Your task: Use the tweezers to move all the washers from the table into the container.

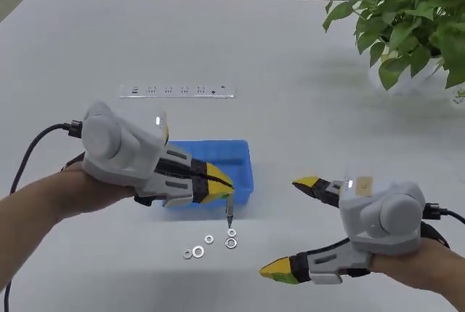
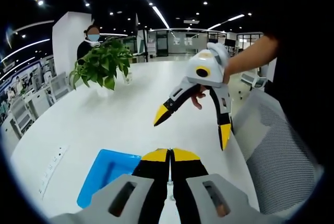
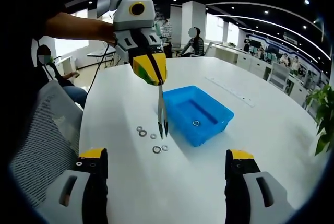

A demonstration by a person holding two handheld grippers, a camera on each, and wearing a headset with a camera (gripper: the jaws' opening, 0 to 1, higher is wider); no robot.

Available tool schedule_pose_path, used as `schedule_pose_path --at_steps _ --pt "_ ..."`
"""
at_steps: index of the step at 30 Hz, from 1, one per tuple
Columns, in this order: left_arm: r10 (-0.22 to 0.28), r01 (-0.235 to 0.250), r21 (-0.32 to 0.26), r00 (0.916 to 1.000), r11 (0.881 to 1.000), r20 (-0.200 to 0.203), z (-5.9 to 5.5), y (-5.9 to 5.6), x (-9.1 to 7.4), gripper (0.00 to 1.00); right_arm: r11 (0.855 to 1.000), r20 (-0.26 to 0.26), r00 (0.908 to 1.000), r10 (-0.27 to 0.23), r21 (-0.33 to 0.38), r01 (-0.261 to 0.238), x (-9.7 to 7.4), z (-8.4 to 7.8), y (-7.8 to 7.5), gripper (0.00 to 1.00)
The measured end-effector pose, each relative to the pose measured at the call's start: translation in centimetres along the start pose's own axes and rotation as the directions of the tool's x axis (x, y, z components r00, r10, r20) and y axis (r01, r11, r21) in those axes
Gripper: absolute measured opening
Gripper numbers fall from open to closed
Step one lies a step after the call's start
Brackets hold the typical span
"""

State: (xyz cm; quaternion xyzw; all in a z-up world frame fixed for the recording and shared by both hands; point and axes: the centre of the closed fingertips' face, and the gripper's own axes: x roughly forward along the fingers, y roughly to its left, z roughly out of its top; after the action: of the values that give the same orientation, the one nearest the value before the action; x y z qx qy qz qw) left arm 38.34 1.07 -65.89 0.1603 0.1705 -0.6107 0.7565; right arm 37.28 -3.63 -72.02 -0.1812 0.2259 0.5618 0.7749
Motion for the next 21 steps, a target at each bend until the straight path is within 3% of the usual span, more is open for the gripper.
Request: schedule_pose_path --at_steps 21 --pt "-0.028 0.028 -0.014 0.9996 1.000 -0.011 -1.3 -1.4 1.2 0.03 1.000 -0.014 0.9998 0.017 0.007 -0.017 0.3 -0.7 0.6 0.91"
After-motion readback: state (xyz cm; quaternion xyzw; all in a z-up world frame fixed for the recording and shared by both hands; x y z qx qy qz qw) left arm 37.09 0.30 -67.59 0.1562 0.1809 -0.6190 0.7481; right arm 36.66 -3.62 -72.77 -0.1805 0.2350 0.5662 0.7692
